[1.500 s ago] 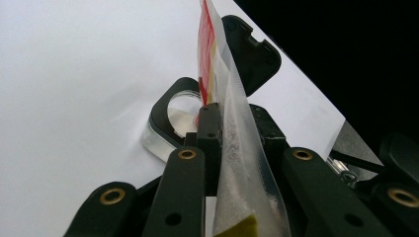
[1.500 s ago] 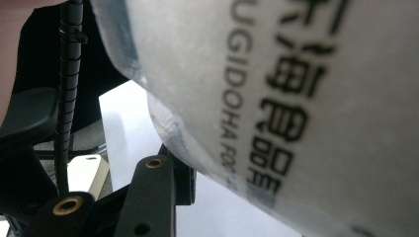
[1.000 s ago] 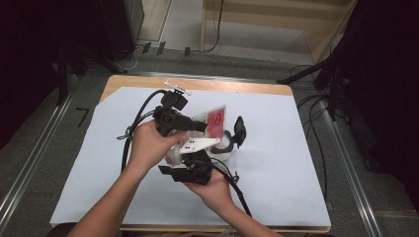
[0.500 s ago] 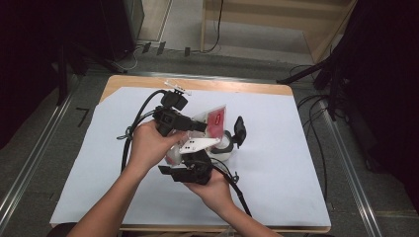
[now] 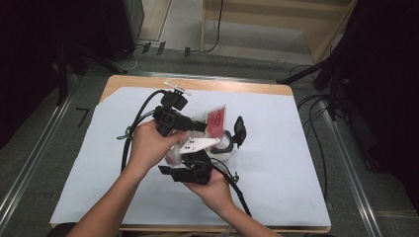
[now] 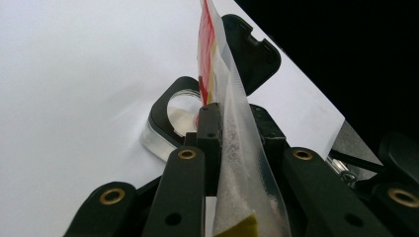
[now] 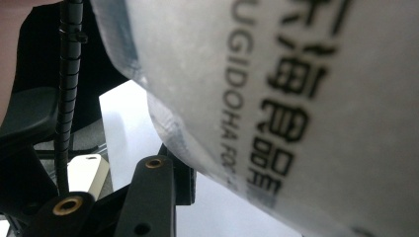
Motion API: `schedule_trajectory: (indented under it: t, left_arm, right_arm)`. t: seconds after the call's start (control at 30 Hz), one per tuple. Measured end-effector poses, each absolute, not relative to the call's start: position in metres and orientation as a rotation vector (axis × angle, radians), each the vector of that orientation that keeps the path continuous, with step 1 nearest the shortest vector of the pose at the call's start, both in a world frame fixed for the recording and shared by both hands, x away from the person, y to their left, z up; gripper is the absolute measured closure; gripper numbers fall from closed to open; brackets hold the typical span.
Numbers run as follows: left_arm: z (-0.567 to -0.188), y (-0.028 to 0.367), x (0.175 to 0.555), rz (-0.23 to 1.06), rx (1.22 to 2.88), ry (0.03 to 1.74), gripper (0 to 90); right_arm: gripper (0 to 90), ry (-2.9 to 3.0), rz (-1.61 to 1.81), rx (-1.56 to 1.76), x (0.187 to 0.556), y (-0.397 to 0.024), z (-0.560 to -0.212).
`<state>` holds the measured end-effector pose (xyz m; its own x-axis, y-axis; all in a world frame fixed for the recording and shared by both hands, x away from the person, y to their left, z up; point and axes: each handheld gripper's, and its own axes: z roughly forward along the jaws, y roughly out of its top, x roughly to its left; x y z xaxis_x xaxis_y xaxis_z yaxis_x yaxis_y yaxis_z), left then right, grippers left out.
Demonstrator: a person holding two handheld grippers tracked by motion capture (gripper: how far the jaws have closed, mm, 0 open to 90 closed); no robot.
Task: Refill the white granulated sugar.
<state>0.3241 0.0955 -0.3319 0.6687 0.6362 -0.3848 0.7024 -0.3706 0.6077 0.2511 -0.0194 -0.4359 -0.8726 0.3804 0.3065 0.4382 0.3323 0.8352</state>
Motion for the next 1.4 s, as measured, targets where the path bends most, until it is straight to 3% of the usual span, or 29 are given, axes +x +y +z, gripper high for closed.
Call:
schedule_trajectory:
  t: [1.4]
  left_arm:
    - [-0.33, 0.0934, 0.3217, -0.093, 2.092, 1.021, 78.6]
  right_arm:
    - [63.1, -2.519, -1.61, -0.779, 0.2486, -0.0179, -0.4334]
